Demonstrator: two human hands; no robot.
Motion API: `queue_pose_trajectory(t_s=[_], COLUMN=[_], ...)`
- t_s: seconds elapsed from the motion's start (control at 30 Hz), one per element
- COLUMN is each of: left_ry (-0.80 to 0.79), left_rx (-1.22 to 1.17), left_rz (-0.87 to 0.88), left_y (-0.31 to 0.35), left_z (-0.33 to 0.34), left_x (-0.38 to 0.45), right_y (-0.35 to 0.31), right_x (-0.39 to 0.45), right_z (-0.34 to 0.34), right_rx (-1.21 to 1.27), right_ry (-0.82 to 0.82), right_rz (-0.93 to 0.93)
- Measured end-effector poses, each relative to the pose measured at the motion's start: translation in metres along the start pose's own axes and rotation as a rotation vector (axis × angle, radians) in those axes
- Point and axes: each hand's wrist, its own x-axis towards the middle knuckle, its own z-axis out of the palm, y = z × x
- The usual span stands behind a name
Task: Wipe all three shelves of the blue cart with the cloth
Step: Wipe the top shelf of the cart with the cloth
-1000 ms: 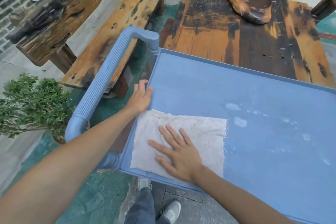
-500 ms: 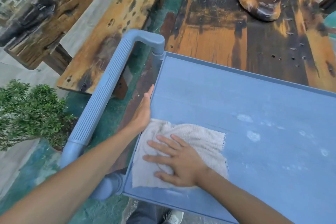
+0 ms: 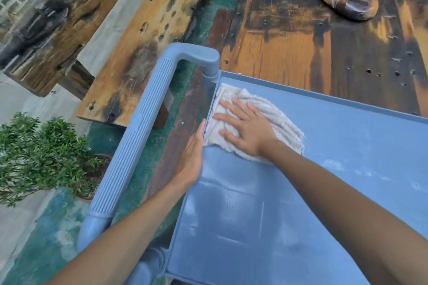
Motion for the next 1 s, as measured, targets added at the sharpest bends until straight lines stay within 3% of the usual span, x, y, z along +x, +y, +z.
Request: queue_pose_trajectory(t_s=[0.27, 0.43, 0.57, 0.63, 0.77, 1.0], left_ry=[-0.025, 0.273, 0.39, 0.42, 0.384, 0.428], left_rx=[0.122, 0.655, 0.859, 1.027, 1.075, 1.077], left_rz=[-0.001, 0.121, -0.008, 0.014, 0.182, 0.179], left_y=[0.019, 0.041, 0.056, 0.049, 0.037, 0.037], left_z=[-0.004, 0.017, 0.052, 0.061, 0.064, 0.066], left_x=[0.004, 0.017, 0.049, 0.051, 0.043, 0.048], right_y=[0.022, 0.024, 0.021, 0.023, 0.029, 0.04], right_x=[0.036, 0.036, 0.038, 0.038, 0.038, 0.033], right_z=[-0.015, -0.016, -0.015, -0.015, -0.014, -0.01], right_rx=[0.056, 0.055, 0.051, 0.051, 0.066, 0.093], right_ry=[0.012, 0.023, 0.015, 0.008, 0.014, 0.058], right_rz=[0.171, 0.187, 0.171, 0.176, 0.164, 0.125])
